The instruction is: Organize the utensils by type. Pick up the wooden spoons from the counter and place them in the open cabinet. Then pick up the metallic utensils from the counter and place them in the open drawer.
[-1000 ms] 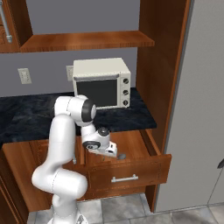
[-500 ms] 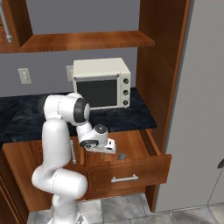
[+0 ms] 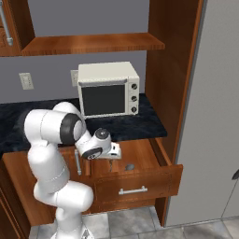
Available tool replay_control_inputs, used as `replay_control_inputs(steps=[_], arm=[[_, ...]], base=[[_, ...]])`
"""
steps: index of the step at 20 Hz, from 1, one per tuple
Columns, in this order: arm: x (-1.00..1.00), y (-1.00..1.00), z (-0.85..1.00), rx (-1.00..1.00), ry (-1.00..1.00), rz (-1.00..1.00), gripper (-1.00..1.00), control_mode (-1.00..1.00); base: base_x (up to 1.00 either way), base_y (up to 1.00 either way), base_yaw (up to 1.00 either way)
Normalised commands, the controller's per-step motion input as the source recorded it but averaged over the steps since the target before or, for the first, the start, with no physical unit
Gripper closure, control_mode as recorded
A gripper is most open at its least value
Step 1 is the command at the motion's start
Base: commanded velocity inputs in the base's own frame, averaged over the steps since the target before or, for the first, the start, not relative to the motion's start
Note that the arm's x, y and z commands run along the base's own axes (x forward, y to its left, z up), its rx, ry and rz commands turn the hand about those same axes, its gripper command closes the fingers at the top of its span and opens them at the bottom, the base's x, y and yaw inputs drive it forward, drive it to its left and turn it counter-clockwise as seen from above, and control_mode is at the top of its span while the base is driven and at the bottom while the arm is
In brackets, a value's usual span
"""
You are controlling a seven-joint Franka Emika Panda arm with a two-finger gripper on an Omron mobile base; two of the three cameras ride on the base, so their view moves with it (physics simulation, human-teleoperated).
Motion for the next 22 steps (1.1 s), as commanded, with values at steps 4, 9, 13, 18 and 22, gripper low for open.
replay_control_inputs(steps=[4,9,13,18,22], arm=[[-0.05,-0.01,0.92,0.00,0.02,0.00,-1.00,-1.00],[-0.09,-0.03,0.97,0.00,0.11,0.00,-1.00,-1.00],[-0.06,-0.03,1.00,0.00,0.19,0.00,-1.00,-1.00],[-0.04,-0.08,1.00,0.00,0.24,0.00,-1.00,-1.00],[-0.28,-0.03,0.78,0.00,0.17,0.00,-1.00,-1.00]], base=[[0.00,0.00,0.00],[0.00,0.00,0.00],[0.00,0.00,0.00],[0.00,0.00,0.00],[0.00,0.00,0.00]])
